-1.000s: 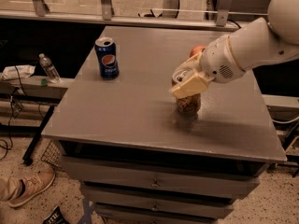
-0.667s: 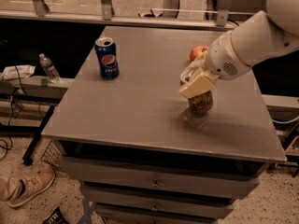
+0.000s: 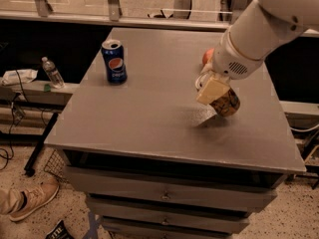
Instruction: Knock orange can over
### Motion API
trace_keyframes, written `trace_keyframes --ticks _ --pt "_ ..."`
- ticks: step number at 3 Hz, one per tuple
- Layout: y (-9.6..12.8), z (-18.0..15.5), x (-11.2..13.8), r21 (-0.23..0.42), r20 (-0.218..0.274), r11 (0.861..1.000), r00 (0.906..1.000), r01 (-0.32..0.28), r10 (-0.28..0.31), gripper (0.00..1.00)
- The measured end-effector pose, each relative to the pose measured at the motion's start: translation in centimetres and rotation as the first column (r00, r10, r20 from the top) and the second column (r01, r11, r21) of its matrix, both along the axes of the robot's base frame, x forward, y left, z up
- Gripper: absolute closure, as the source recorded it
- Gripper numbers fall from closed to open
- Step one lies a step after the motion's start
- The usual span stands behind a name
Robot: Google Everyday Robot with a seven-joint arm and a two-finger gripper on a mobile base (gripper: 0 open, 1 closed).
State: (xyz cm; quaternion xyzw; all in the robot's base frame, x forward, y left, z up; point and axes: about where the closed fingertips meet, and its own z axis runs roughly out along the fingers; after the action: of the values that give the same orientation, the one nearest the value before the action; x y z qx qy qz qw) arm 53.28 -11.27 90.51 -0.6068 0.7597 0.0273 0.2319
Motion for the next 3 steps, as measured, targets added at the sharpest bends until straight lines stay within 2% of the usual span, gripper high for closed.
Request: trace_keyframes --ticks 1,2,3 --pt "2.0 -0.4 -0.5 -0.090 -0.014 0.993 0.9970 -0.077 0.076 1.00" --pt "4.4 -1.3 -0.8 -0.138 -0.040 0.977 0.9863 -0.164 0.160 1.00" --pt "6.3 -2.4 -1.0 -0.138 -0.068 0.963 0.9725 -0.230 0.223 1.00"
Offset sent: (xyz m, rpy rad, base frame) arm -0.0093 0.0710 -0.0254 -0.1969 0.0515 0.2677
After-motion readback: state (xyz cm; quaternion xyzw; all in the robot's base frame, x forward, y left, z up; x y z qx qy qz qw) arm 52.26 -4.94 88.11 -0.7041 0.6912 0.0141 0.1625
